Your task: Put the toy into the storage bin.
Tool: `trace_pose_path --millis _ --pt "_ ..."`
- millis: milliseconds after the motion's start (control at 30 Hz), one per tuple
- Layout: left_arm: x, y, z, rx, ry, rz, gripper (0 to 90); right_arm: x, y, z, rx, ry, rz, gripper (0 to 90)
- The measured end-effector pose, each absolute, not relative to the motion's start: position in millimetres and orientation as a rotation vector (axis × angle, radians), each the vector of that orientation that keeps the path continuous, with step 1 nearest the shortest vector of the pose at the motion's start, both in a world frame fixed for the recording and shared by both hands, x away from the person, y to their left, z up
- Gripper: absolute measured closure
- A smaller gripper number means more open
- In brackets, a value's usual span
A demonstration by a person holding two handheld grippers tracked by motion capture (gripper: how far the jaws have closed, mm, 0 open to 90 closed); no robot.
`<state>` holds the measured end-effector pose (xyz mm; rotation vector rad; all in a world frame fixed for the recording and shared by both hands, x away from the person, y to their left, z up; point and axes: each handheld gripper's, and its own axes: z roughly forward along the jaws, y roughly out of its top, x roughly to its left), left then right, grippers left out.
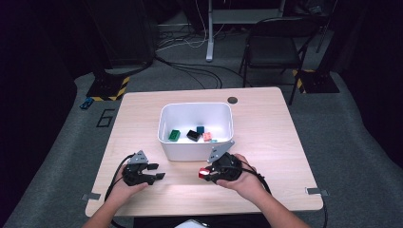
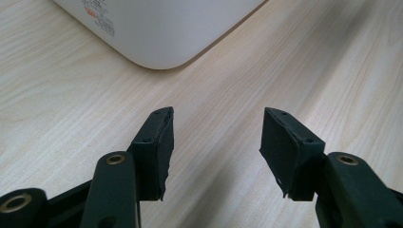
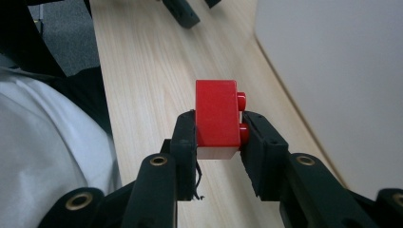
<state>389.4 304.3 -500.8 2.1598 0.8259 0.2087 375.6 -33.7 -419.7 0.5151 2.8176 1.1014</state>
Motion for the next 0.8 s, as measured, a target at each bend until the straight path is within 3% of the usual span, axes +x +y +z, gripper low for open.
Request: trace_pose_path --millis 367,800 --pt "389 303 -500 2.168 0.818 0.196 44.9 400 -35 -358 0.522 2.775 1.126 67.2" --pt "388 302 -500 2.169 0.793 0.206 44.9 425 -31 -325 0.573 2.738 1.144 67.2"
